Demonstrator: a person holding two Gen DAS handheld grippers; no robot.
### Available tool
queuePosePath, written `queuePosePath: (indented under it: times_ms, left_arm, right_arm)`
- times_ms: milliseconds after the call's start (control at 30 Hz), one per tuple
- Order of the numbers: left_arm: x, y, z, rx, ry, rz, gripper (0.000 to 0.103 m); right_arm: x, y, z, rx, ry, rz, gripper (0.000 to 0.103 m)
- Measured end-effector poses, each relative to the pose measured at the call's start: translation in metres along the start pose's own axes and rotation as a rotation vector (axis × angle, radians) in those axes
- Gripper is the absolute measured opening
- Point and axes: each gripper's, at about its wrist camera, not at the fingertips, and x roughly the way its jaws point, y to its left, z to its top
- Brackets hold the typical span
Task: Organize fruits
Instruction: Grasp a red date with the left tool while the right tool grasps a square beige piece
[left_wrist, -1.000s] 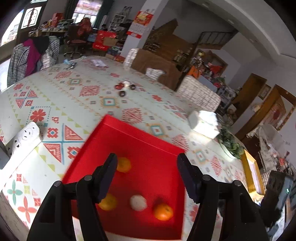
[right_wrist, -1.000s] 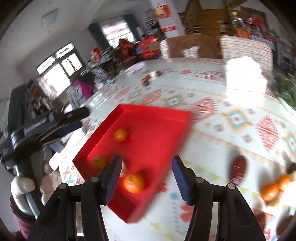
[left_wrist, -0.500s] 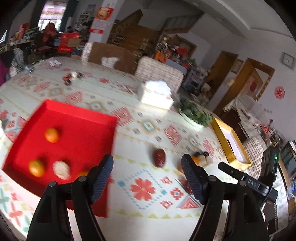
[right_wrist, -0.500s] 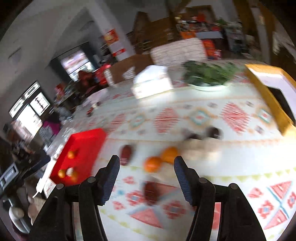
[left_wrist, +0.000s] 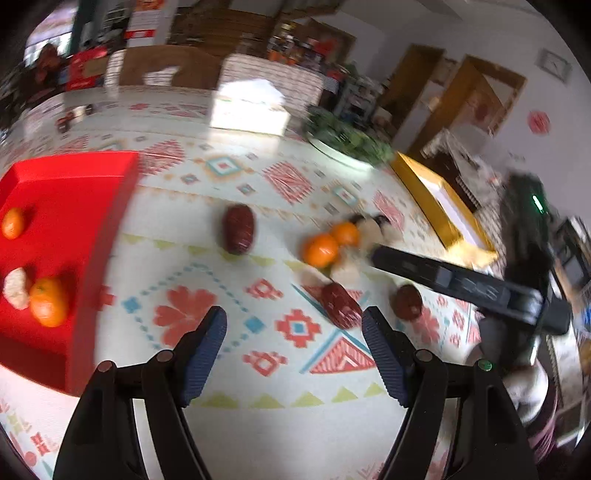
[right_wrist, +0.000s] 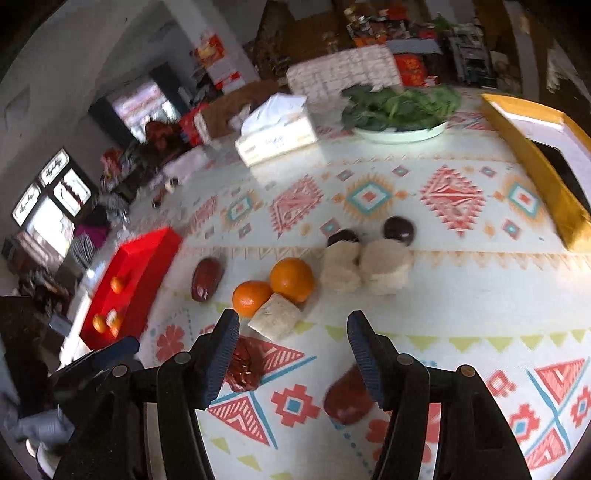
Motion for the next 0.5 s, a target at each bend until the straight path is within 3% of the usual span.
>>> queuePosePath:
  times_ms: [67, 233, 367, 500]
  left_arm:
    - [0.006, -0.005, -0.002, 0.014, 0.015, -0.003, 0.062]
    - [0.014, -0.013, -0.004, 0.049, 0.028, -0.001, 0.062]
    - [0.025, -0.022, -0.004, 0.075, 0.049, -0.002, 0.062]
    - [0.035, -0.029, -0.002, 0.091, 0.066, -0.004, 0.062]
  right_arm:
    - [0.012, 0.005, 0.001, -0.021, 0.029, -0.003, 0.065]
    - [0.034, 0.01, 0.004, -0.033, 0.074, -0.003, 0.062]
    - [0.042, 0.011, 0.004, -0.046, 0.078, -0.006, 0.043]
    - [0.04, 0.007, 0.003, -0.029, 0.061, 0.019, 0.043]
